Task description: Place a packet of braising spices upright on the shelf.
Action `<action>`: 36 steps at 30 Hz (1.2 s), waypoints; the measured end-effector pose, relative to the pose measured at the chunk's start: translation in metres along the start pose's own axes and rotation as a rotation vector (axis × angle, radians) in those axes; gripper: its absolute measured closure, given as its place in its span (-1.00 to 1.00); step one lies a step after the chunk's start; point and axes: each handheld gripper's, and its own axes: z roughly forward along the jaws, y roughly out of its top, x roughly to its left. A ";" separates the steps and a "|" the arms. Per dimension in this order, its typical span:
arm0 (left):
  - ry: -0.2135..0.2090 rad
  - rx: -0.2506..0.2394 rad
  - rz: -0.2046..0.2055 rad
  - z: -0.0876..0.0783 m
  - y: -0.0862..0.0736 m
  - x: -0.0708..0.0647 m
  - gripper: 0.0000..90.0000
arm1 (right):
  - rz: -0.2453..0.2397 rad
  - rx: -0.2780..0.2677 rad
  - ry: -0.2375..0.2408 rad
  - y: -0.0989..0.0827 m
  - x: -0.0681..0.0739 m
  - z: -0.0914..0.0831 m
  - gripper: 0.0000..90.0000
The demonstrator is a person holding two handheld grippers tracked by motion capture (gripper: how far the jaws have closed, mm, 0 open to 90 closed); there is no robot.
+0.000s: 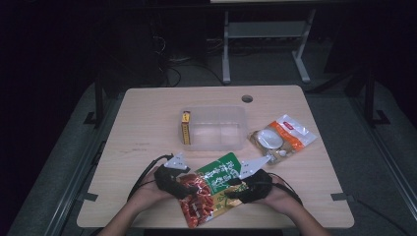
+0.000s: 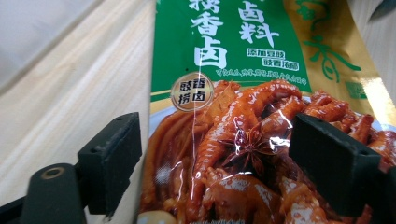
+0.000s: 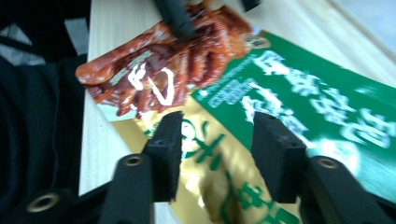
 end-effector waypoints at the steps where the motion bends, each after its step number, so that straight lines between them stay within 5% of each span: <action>1: 0.005 -0.003 0.002 0.002 0.000 0.000 -0.69 | 0.017 -0.004 -0.010 -0.001 -0.001 -0.002 0.00; 7: -0.015 -0.016 -0.012 0.004 -0.004 0.002 -0.70 | 0.041 -0.005 -0.010 -0.004 -0.004 -0.005 -0.11; 14: -0.004 -0.009 0.018 0.004 -0.004 -0.001 -0.64 | 0.006 0.028 -0.010 -0.004 -0.004 0.000 -0.14; 26: 0.002 -0.001 0.108 0.003 -0.002 -0.012 0.04 | 0.014 0.015 -0.022 -0.004 -0.006 -0.004 -0.15; 36: -0.036 -0.009 0.083 0.003 0.000 -0.007 0.68 | 0.027 0.002 -0.026 -0.004 -0.007 -0.006 -0.15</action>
